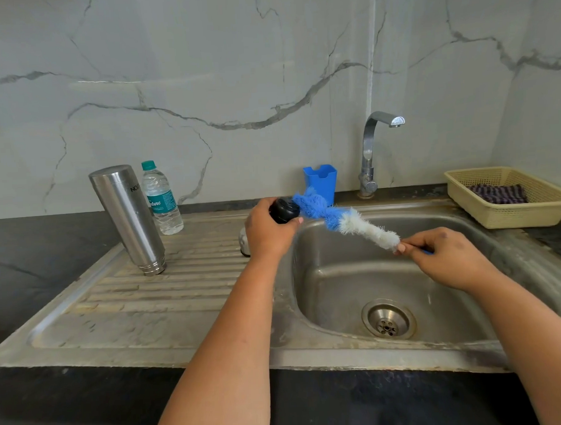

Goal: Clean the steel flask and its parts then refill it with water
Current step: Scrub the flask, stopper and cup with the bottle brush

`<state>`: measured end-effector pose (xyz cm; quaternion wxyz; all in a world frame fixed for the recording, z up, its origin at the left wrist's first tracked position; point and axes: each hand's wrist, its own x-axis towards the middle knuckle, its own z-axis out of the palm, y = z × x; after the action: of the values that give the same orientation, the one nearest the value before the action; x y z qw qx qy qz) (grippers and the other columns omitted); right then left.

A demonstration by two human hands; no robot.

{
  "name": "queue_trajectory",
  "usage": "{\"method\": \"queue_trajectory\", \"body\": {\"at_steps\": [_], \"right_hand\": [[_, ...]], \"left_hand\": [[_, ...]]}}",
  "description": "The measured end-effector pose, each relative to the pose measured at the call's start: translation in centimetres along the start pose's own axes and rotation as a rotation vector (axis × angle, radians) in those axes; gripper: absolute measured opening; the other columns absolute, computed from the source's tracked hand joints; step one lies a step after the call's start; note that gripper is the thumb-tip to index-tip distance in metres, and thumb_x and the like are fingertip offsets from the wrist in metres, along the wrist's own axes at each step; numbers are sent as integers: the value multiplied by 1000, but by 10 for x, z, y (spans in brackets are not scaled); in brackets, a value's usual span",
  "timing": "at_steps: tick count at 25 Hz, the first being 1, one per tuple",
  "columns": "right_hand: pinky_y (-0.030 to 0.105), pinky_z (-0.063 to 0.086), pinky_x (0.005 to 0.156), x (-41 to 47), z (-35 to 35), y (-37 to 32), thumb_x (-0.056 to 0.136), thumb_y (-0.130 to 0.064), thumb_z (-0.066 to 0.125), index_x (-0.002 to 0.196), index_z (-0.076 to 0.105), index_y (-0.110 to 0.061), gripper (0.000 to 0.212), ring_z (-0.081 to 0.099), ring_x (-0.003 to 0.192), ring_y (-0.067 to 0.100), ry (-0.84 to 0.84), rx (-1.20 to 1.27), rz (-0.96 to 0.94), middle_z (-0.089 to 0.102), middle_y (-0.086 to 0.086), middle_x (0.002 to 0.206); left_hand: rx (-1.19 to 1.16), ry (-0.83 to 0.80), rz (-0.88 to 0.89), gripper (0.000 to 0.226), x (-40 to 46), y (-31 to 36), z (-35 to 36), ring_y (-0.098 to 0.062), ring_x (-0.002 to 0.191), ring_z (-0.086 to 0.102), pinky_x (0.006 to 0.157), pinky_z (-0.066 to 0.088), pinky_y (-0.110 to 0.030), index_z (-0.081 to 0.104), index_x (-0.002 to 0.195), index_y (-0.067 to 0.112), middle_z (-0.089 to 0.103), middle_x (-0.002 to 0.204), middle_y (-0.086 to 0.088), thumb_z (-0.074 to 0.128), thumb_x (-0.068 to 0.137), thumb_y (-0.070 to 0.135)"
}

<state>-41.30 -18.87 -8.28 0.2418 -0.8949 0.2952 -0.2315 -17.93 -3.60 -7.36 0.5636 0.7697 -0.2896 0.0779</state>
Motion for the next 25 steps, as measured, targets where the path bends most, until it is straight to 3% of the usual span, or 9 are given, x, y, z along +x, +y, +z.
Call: {"method": "queue_trajectory", "body": {"at_steps": [4, 8, 13, 17, 22, 25], "right_hand": [[36, 52, 68, 3, 1, 2, 92, -32, 60, 90, 75, -30, 15, 63, 72, 19, 20, -23, 26, 72, 1, 79], [26, 48, 62, 0, -1, 0, 93, -32, 60, 96, 75, -31, 16, 62, 72, 12, -12, -66, -3, 70, -5, 81], [26, 42, 53, 4, -1, 1, 94, -33, 56, 100, 75, -28, 20, 57, 65, 11, 51, -186, 50, 65, -7, 74], [23, 35, 48, -1, -4, 4, 93, -34, 59, 103, 74, -28, 19, 53, 57, 6, 120, -129, 33, 62, -12, 67], [35, 54, 76, -2, 0, -3, 90, -32, 63, 101, 76, -26, 18, 65, 85, 16, 136, -143, -69, 74, -6, 89], [39, 55, 79, -1, 1, -4, 91, -31, 63, 100, 76, -25, 18, 65, 89, 19, 133, -173, -71, 74, -3, 93]], "left_hand": [[47, -67, 20, 50, -3, 1, 4, -16, 99, 64, 86, 52, -29, 65, 114, 17, 69, 109, 2, 88, 70, 27], [69, -15, -26, 49, 0, -7, 3, -17, 102, 62, 85, 48, -27, 64, 114, 16, 68, 109, 0, 86, 73, 28], [173, -230, 48, 63, -2, -5, 11, -18, 109, 60, 95, 49, -34, 63, 123, 20, 67, 119, 1, 89, 67, 28], [175, -114, -22, 61, 3, -12, 7, -20, 111, 57, 94, 47, -35, 64, 122, 21, 65, 116, 1, 89, 66, 20], [96, -39, -83, 44, 1, -8, 3, -16, 88, 61, 71, 41, -24, 70, 106, 17, 63, 91, 6, 87, 65, 13], [116, -88, -50, 51, -2, -3, 6, -16, 94, 60, 77, 44, -25, 69, 111, 17, 63, 100, 3, 88, 65, 14]]}}
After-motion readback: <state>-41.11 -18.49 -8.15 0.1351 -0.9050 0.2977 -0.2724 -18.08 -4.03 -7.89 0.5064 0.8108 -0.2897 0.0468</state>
